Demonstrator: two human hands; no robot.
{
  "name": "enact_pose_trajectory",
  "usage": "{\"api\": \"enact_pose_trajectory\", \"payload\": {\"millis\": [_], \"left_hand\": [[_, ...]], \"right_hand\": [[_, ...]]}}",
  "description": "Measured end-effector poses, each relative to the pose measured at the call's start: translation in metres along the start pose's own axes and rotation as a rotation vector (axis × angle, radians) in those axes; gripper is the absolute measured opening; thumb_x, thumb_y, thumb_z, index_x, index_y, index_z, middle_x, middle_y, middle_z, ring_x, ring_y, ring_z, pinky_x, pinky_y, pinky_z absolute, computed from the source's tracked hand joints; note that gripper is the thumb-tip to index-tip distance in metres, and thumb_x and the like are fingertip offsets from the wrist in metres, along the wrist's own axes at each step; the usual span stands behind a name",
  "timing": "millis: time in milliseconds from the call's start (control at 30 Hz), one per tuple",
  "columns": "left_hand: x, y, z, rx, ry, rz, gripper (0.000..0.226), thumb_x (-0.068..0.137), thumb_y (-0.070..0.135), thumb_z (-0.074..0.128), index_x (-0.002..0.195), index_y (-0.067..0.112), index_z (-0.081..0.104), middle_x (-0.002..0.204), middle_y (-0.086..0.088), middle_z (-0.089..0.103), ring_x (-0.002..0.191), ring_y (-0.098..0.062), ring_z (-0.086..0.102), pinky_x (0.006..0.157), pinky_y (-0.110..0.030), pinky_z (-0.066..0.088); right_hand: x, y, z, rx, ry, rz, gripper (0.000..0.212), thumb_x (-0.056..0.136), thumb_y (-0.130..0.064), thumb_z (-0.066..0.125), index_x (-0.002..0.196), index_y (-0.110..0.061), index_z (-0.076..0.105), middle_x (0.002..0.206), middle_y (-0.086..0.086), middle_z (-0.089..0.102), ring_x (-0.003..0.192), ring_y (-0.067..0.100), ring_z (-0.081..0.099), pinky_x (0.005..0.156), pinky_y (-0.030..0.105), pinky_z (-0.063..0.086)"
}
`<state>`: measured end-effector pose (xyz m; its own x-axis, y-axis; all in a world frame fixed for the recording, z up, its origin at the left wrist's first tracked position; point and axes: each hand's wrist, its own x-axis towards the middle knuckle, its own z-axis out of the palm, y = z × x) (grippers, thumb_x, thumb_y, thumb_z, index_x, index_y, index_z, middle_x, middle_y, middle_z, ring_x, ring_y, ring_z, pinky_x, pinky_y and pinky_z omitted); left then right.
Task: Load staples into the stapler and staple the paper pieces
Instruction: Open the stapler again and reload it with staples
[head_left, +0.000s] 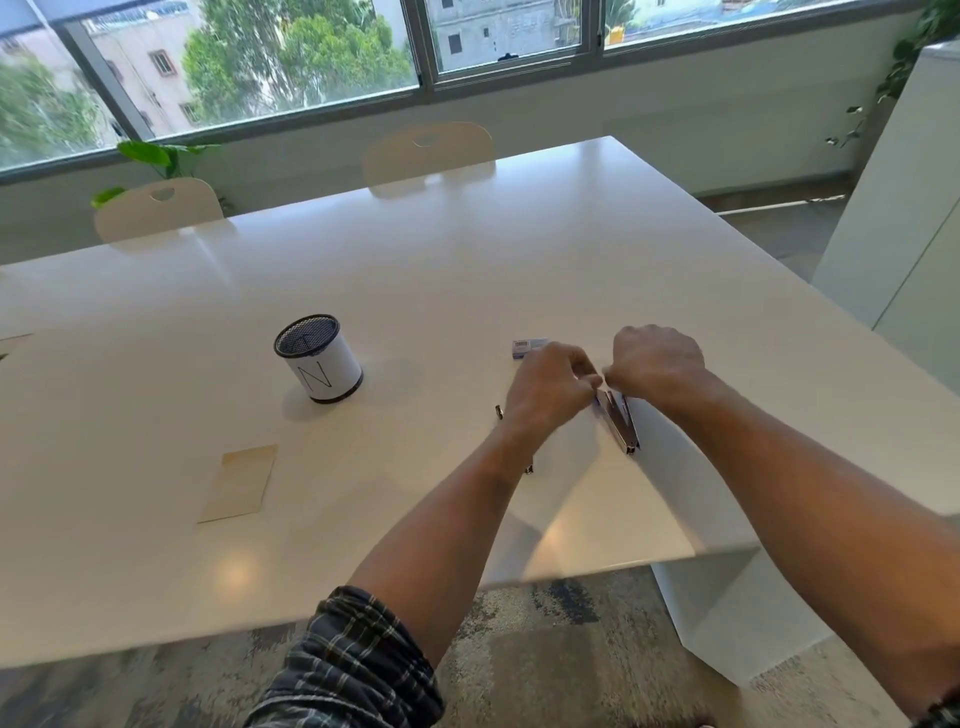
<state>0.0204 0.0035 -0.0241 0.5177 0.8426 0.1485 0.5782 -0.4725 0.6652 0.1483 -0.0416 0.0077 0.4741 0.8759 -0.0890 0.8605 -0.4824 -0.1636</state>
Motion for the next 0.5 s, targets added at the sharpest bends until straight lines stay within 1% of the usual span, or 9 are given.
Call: {"api": "enact_pose_trajectory", "payload": {"millis": [33, 67, 100, 133, 167, 233, 300, 367, 500], "left_hand": [[0.0, -0.001, -0.004, 0.02, 0.036, 0.013, 0.007, 0.085, 0.021, 0.075, 0.088, 0.018, 0.08, 0.09, 0.003, 0.077, 0.08, -0.008, 0.065, 0.074, -0.022, 0.047], [0.0, -0.003, -0.01, 0.041, 0.071, 0.023, 0.008, 0.086, 0.022, 0.073, 0.088, 0.019, 0.08, 0.09, 0.003, 0.078, 0.083, -0.009, 0.067, 0.076, -0.022, 0.048], [-0.001, -0.005, -0.016, 0.064, 0.106, 0.029, 0.01, 0.086, 0.021, 0.071, 0.088, 0.019, 0.08, 0.09, 0.003, 0.078, 0.084, -0.011, 0.068, 0.077, -0.023, 0.05], [-0.002, -0.008, -0.022, 0.087, 0.14, 0.027, 0.012, 0.086, 0.02, 0.068, 0.088, 0.019, 0.08, 0.09, 0.003, 0.078, 0.085, -0.013, 0.069, 0.078, -0.024, 0.051], [-0.003, -0.012, -0.029, 0.108, 0.171, 0.017, 0.013, 0.086, 0.019, 0.066, 0.087, 0.018, 0.079, 0.09, 0.002, 0.077, 0.085, -0.015, 0.069, 0.079, -0.026, 0.053], [-0.007, -0.023, -0.041, 0.146, 0.205, -0.029, 0.016, 0.085, 0.017, 0.062, 0.086, 0.017, 0.078, 0.088, 0.0, 0.077, 0.085, -0.019, 0.07, 0.078, -0.03, 0.055], [-0.012, -0.034, -0.051, 0.173, 0.207, -0.095, 0.018, 0.084, 0.017, 0.06, 0.088, 0.017, 0.077, 0.088, -0.001, 0.076, 0.086, -0.021, 0.07, 0.078, -0.033, 0.056], [-0.016, -0.043, -0.057, 0.181, 0.191, -0.151, 0.02, 0.084, 0.016, 0.059, 0.09, 0.018, 0.078, 0.089, -0.001, 0.076, 0.086, -0.02, 0.07, 0.078, -0.033, 0.057], [-0.021, -0.055, -0.06, 0.141, 0.112, -0.224, 0.026, 0.083, 0.012, 0.056, 0.091, 0.019, 0.079, 0.09, -0.002, 0.077, 0.086, -0.02, 0.072, 0.078, -0.032, 0.059]], "right_hand": [[0.0, -0.002, 0.0, -0.02, 0.054, -0.027, 0.021, 0.092, -0.032, 0.067, 0.103, -0.014, 0.066, 0.109, 0.012, 0.07, 0.104, 0.032, 0.067, 0.073, 0.032, 0.042], [0.0, -0.005, 0.0, -0.012, 0.106, -0.059, 0.023, 0.091, -0.031, 0.068, 0.104, -0.012, 0.068, 0.107, 0.014, 0.071, 0.102, 0.034, 0.068, 0.072, 0.033, 0.043], [0.0, -0.008, 0.0, 0.015, 0.139, -0.095, 0.023, 0.089, -0.03, 0.069, 0.103, -0.01, 0.07, 0.104, 0.015, 0.073, 0.099, 0.036, 0.069, 0.071, 0.033, 0.045], [0.0, -0.013, 0.0, 0.056, 0.137, -0.133, 0.023, 0.088, -0.028, 0.07, 0.101, -0.01, 0.071, 0.102, 0.015, 0.074, 0.096, 0.036, 0.07, 0.072, 0.034, 0.05], [0.0, -0.018, 0.0, 0.105, 0.108, -0.169, 0.023, 0.087, -0.029, 0.071, 0.1, -0.01, 0.073, 0.1, 0.015, 0.075, 0.094, 0.035, 0.071, 0.076, 0.035, 0.055], [-0.003, -0.028, 0.002, 0.191, 0.023, -0.228, 0.025, 0.085, -0.035, 0.075, 0.096, -0.012, 0.076, 0.096, 0.011, 0.077, 0.089, 0.03, 0.071, 0.08, 0.036, 0.059], [-0.008, -0.038, 0.006, 0.251, -0.035, -0.27, 0.033, 0.084, -0.044, 0.078, 0.09, -0.012, 0.076, 0.089, 0.008, 0.077, 0.083, 0.025, 0.072, 0.079, 0.036, 0.059], [-0.011, -0.046, 0.012, 0.281, -0.055, -0.295, 0.042, 0.084, -0.051, 0.077, 0.084, -0.01, 0.075, 0.079, 0.007, 0.075, 0.077, 0.023, 0.072, 0.078, 0.037, 0.06], [-0.016, -0.062, 0.021, 0.259, -0.099, -0.333, 0.047, 0.082, -0.055, 0.072, 0.073, -0.01, 0.075, 0.064, 0.001, 0.073, 0.062, 0.013, 0.071, 0.072, 0.033, 0.061]]}}
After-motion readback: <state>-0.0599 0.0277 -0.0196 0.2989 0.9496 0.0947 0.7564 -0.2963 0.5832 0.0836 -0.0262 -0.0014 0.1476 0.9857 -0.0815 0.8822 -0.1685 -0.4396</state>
